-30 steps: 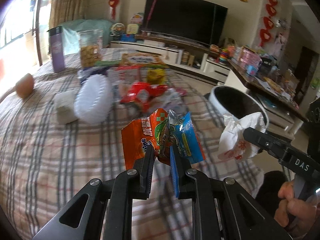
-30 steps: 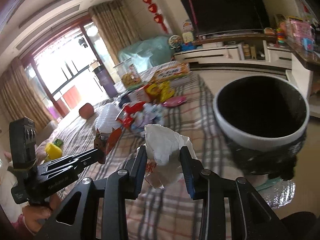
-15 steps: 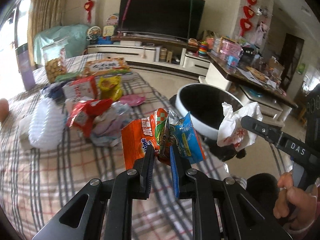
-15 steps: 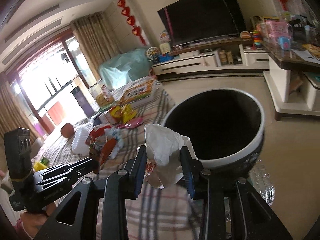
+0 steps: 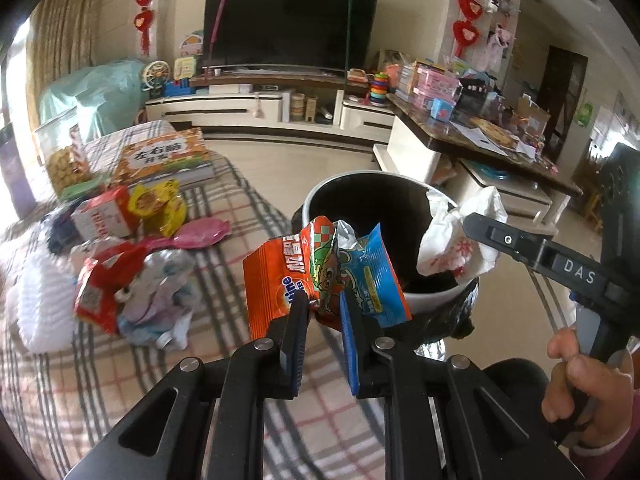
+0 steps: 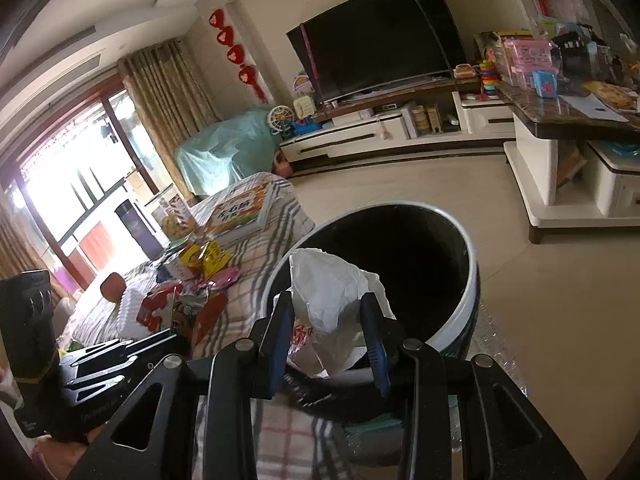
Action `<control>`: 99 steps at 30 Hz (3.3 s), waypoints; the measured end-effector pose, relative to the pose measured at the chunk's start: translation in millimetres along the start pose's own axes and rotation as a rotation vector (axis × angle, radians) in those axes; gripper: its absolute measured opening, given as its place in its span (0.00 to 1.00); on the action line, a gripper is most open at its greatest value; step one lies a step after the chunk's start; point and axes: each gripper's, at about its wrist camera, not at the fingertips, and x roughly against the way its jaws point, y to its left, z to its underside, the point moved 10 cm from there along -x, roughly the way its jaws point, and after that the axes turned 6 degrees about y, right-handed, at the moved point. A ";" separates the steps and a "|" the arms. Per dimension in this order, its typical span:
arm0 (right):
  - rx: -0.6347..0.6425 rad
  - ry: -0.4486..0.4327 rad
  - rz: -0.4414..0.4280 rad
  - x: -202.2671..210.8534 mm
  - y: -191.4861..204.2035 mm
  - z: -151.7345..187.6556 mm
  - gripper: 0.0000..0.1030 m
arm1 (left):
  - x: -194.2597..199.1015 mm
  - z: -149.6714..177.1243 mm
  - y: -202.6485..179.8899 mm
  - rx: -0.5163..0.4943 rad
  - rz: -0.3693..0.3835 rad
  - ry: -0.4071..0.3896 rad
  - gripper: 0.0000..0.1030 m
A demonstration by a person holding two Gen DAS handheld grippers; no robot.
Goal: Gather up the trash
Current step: 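Carry both items over the bin and open both tools to drop them, then grasp white mesh sleeve with left tool while right tool grasps crumpled paper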
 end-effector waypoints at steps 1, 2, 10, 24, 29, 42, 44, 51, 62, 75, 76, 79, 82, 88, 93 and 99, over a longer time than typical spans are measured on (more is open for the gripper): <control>-0.005 0.000 0.005 -1.3 -4.1 -2.6 0.33 | -4.5 -3.3 -1.4 -0.003 0.004 0.003 0.14; -0.009 0.000 0.009 -2.4 -7.0 -4.4 0.33 | -7.8 -5.9 -3.0 -0.004 0.005 0.005 0.15; -0.041 0.016 0.014 -13.7 -26.2 -20.4 0.34 | -34.4 -30.0 -17.2 -0.022 0.018 0.017 0.15; -0.072 0.076 0.025 -37.6 -49.8 -29.6 0.37 | -72.0 -54.6 -35.2 -0.060 0.025 0.051 0.17; -0.080 0.076 0.038 -39.0 -55.7 -34.9 0.49 | -74.9 -55.4 -37.6 -0.058 0.012 0.056 0.22; -0.077 0.020 0.018 -18.0 -29.3 -25.9 0.89 | -34.8 -10.2 -1.3 0.061 -0.013 0.017 0.56; -0.063 0.021 0.005 -16.8 -16.5 -18.9 0.91 | -25.3 1.0 8.2 0.090 -0.018 0.013 0.56; -0.032 0.055 -0.053 -21.5 25.8 8.2 0.91 | 12.9 43.4 35.8 0.181 -0.050 -0.002 0.56; 0.050 0.122 -0.114 -37.8 86.5 41.7 0.91 | 63.2 93.4 76.2 0.304 -0.118 -0.017 0.56; 0.135 0.196 -0.165 -74.5 146.4 69.3 0.91 | 101.6 127.6 110.8 0.415 -0.211 -0.027 0.56; 0.140 0.200 -0.167 -77.5 149.2 69.4 0.91 | 102.3 127.0 112.4 0.421 -0.218 -0.027 0.56; 0.154 0.212 -0.167 -87.7 155.7 69.8 0.91 | 101.5 121.4 117.0 0.430 -0.229 -0.027 0.59; 0.160 0.222 -0.171 -97.1 161.8 68.0 0.91 | 102.1 117.3 124.6 0.429 -0.240 -0.027 0.60; 0.167 0.239 -0.181 -117.5 174.0 62.4 0.91 | 94.3 92.3 136.3 0.410 -0.270 -0.047 0.61; 0.169 0.259 -0.189 -135.2 183.4 62.1 0.90 | 77.5 82.4 145.4 0.397 -0.264 -0.047 0.60; 0.174 0.293 -0.188 -151.0 187.6 67.1 0.39 | 52.8 77.1 163.4 0.413 -0.198 -0.015 0.22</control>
